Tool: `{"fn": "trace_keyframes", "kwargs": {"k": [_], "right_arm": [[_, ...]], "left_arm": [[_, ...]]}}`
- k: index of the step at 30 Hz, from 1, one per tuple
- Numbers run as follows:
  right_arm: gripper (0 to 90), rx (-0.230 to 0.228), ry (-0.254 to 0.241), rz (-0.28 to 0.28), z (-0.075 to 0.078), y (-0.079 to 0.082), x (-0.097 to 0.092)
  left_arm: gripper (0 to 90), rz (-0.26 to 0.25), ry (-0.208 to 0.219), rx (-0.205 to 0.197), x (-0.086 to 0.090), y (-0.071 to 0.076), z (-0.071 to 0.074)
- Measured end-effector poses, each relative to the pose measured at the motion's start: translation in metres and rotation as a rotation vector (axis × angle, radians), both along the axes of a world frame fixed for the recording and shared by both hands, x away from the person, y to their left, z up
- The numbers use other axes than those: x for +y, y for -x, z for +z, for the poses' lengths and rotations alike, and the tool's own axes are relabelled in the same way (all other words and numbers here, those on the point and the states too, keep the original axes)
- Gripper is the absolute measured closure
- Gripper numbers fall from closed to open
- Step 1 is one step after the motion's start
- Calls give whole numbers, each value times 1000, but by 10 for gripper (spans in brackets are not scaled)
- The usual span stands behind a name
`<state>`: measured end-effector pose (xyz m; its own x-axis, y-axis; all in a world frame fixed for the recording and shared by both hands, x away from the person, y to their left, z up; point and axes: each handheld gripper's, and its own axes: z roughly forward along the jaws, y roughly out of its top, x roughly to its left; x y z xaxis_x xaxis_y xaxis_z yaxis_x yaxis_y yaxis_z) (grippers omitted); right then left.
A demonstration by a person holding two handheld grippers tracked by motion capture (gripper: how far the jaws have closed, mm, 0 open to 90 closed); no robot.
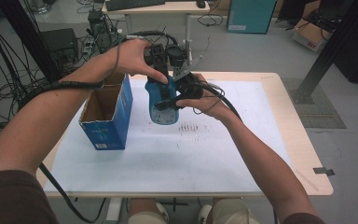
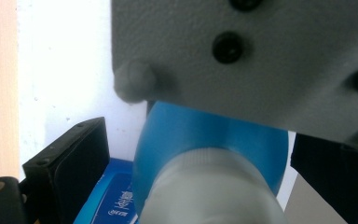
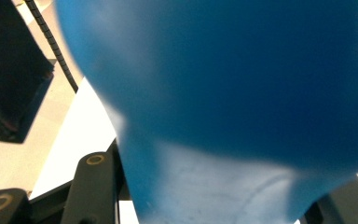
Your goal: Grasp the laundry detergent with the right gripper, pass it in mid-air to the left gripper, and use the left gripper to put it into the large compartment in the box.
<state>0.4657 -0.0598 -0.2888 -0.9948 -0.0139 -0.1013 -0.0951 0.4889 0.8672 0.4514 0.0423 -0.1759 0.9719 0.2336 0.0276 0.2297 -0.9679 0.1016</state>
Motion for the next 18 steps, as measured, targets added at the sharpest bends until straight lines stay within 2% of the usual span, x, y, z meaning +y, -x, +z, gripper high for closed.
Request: {"fn": "trace_keyframes", "kwargs": {"k": [3,5,12,13,14,15,18], "right_arm": [[443,1,1,-4,0,0,0],[443,-2,5,-5,0,-1,0],[443,2,0,-6,0,0,0],[443,-24,-9,1,0,-2,1],[443,-24,-9,1,0,-2,1],[443,-28,-7,3,0,-2,1],[443,-30,-8,11,-1,-3,3]], "left_arm": [[49,-15,-10,-16,0,0,0],[48,-5,-3,-5,-1,1,1],[48,-13,-6,-9,-2,2,0],[49,-26,-15,-11,-1,1,1],[48,-26,-15,-11,-1,1,1],[48,-82,-67,-13,-1,-2,5],[48,-87,-73,-14,1,-3,6]]}}
